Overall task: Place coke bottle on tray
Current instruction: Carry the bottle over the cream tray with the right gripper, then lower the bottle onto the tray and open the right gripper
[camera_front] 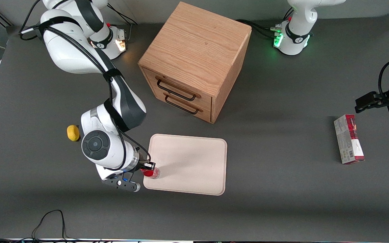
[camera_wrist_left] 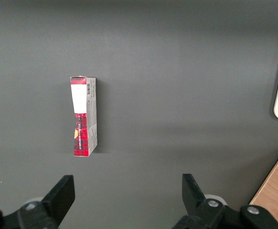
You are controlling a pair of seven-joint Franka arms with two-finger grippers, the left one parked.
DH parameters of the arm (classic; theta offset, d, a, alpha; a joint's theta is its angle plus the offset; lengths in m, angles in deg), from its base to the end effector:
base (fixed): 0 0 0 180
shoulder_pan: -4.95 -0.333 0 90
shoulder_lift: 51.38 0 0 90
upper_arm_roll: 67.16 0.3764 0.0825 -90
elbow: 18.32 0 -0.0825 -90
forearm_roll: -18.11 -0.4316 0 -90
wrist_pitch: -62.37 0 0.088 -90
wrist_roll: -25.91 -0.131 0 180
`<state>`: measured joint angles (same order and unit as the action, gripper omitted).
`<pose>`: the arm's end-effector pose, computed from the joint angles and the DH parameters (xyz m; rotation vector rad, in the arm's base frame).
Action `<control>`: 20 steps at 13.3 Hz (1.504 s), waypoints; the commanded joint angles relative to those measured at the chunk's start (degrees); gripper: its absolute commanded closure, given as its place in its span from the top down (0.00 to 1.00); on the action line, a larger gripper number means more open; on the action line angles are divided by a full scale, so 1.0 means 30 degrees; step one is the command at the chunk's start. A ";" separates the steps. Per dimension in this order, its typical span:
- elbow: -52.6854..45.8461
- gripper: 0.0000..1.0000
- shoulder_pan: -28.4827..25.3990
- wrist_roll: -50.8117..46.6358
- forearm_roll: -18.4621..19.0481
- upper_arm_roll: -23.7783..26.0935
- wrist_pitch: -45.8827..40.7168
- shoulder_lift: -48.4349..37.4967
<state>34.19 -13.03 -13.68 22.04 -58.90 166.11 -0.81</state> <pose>0.8051 0.3340 0.3647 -3.0663 0.4172 0.0128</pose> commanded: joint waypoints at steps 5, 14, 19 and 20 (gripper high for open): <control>-0.0601 1.00 -0.0219 -0.0456 0.0594 0.0030 0.0194 0.0340; -0.0630 1.00 -0.0190 -0.0456 0.0595 0.0030 0.0194 0.0311; 0.0445 1.00 0.0975 0.0098 0.0332 0.0146 -0.1202 -0.1174; 0.1788 1.00 0.1215 0.1116 0.0273 0.0176 -0.1734 -0.2227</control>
<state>33.47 -11.92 -13.24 22.77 -59.04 164.20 -1.62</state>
